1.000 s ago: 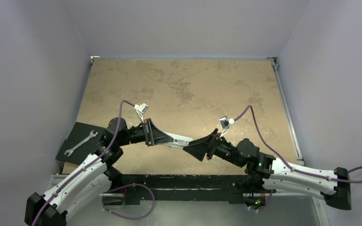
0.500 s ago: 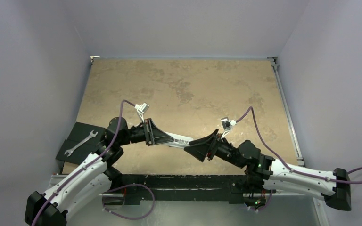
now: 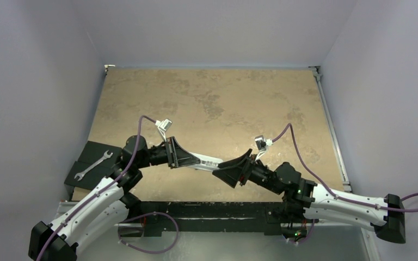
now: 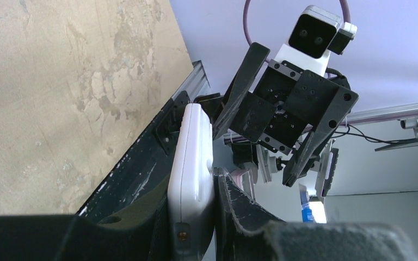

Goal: Load the batteries into the remote control

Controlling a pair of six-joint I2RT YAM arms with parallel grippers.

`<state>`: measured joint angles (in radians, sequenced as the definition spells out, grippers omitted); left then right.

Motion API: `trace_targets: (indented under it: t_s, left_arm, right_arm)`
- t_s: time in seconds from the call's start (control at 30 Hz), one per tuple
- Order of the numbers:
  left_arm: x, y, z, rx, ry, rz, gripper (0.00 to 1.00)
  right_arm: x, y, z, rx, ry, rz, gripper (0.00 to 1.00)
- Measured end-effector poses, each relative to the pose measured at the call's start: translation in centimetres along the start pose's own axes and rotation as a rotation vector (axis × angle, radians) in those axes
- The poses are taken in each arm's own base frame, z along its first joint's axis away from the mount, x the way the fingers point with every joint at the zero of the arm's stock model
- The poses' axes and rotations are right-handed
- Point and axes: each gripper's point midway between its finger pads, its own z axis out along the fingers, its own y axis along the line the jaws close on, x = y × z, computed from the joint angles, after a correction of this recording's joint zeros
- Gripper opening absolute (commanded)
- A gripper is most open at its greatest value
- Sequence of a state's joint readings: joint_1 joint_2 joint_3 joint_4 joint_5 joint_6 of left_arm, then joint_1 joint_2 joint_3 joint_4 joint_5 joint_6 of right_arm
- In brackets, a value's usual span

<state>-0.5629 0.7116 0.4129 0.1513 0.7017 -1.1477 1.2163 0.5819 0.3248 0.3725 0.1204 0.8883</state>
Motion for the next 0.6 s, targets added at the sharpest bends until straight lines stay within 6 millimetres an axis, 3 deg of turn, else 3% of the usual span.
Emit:
trace_targets:
  t_s: [0.33, 0.47, 0.6]
  left_arm:
    - [-0.1, 1.0, 0.1, -0.038, -0.01, 0.002, 0.0]
    - [0.5, 1.9, 0.3, -0.072, 0.014, -0.022, 0.0]
    - [0.6, 1.9, 0.3, -0.071, 0.02, -0.023, 0.0]
  right_arm:
    - [-0.1, 0.3, 0.0, -0.013, -0.003, -0.005, 0.78]
    - [-0.9, 2.7, -0.2, -0.112, -0.023, 0.012, 0.78]
    - [-0.7, 3.1, -0.2, -0.133, -0.014, 0.018, 0.78]
